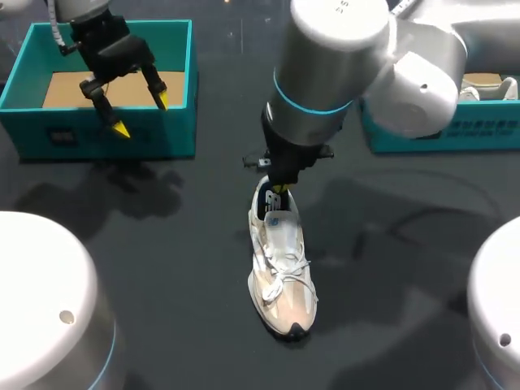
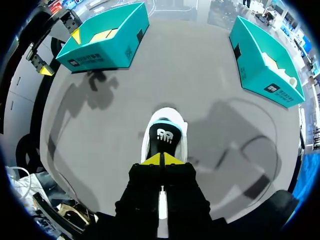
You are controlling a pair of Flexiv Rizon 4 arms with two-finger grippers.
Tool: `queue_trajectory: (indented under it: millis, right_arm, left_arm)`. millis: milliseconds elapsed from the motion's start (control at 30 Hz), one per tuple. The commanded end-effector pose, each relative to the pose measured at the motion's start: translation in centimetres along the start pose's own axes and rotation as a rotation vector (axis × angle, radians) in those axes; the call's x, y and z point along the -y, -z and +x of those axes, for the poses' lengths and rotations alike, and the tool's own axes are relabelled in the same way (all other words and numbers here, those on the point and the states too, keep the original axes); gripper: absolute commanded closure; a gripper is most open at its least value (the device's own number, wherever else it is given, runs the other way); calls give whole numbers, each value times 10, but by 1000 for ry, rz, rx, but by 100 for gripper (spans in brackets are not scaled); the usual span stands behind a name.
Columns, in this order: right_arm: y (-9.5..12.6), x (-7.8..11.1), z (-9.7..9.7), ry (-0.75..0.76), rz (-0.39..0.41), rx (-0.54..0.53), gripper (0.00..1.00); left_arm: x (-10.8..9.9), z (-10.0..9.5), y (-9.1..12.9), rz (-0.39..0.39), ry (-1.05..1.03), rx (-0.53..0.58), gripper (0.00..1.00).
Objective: Take the shoe out of the shoebox, open the shoe tongue, remove and reinsert the insole, then place the shoe into the shoebox
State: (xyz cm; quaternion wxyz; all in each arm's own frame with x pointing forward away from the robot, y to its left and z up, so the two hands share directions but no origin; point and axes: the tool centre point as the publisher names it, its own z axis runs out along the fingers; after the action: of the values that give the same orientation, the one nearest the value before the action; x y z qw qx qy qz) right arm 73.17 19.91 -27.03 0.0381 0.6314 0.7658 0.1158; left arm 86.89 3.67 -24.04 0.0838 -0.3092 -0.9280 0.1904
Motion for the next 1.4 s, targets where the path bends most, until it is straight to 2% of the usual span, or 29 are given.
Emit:
queue_trajectory:
  millis: [33,100,133,467,667,933,1067,1400]
  right_arm:
    - [-22,2,14,7,-12,40,100]
    - [-31,2,20,21,-20,50,100]
    - [-35,3,21,24,-49,66,100]
    - [-35,3,21,24,-49,66,100]
    - [-47,-6,18,72,-128,154,100]
    - [-67,-8,10,76,-163,208,100]
    - [-80,-6,3,72,-176,205,100]
    - [-112,5,-13,33,-149,150,100]
  left_arm:
    - [-7,-7,2,13,22,-22,0]
    - [-8,-8,2,12,19,-29,0]
    - [-8,-8,2,12,19,-29,0]
    - [-8,-8,2,12,19,-29,0]
    - [-8,-8,2,12,19,-29,0]
    - [-8,-8,2,12,19,-29,0]
    - [-8,-8,2,12,19,-29,0]
    - [-8,-8,2,12,19,-29,0]
